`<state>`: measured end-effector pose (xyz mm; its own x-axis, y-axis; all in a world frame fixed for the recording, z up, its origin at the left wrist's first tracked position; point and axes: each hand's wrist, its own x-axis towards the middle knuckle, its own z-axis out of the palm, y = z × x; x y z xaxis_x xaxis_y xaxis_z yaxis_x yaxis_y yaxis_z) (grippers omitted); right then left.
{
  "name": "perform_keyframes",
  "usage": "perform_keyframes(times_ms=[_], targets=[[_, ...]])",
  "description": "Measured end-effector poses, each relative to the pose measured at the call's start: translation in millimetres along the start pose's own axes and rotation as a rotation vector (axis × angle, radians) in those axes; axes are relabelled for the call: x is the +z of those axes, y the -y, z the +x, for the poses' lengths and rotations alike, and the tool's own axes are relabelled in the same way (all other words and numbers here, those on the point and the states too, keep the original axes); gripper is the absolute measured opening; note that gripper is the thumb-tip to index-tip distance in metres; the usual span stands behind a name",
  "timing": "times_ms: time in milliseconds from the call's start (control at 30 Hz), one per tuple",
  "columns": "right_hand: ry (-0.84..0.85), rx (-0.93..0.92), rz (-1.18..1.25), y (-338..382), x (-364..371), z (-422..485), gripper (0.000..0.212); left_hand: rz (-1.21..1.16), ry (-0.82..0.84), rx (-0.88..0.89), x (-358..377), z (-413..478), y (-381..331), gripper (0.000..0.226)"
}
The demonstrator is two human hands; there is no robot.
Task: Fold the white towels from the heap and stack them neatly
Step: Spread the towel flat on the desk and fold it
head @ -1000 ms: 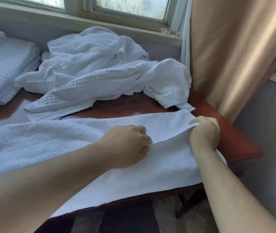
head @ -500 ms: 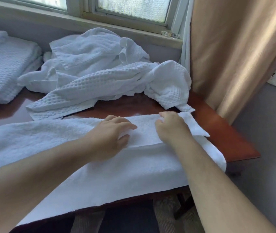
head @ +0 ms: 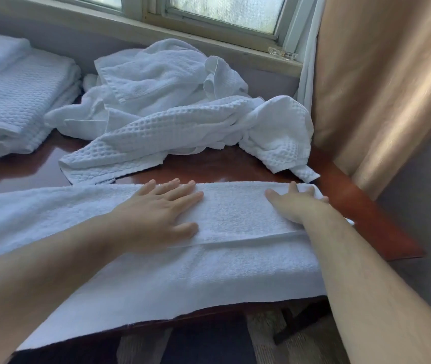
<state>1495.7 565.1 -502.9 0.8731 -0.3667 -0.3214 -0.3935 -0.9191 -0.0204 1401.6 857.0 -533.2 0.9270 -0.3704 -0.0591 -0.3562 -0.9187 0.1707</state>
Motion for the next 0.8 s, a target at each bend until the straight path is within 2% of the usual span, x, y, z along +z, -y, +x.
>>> perform_keyframes(times_ms=[67,133,267,433,533,633,700,800], targets=[[-0.041,0.074,-0.023,6.7,-10.4,9.3,0.06,0.001,-0.017,0.011,1.8,0.0,0.2,0.079],[-0.107,0.101,-0.02,17.6,-14.5,8.6,0.052,-0.003,-0.023,0.02,3.3,-0.2,0.5,0.082],[-0.172,-0.166,0.077,17.6,11.9,-7.1,0.077,0.005,-0.03,0.023,5.1,1.2,2.9,0.087],[-0.209,-0.162,0.022,9.7,18.7,7.6,0.095,-0.01,-0.038,0.032,4.7,-0.9,3.4,0.089],[-0.252,-0.16,-0.007,13.0,15.9,6.7,0.088,-0.044,-0.077,0.022,2.1,-2.1,2.0,0.076],[-0.321,-0.114,-0.047,31.8,13.5,-20.1,0.067,-0.228,-0.239,0.008,-3.0,-10.0,1.8,0.048],[-0.327,-0.249,-0.002,54.9,20.5,-51.1,0.063,-0.286,-0.351,-0.028,-6.7,-25.7,10.8,0.04],[-0.266,-0.568,0.078,101.0,48.1,-112.0,0.068,-0.186,-0.426,-0.153,-9.2,-57.5,35.0,0.042]])
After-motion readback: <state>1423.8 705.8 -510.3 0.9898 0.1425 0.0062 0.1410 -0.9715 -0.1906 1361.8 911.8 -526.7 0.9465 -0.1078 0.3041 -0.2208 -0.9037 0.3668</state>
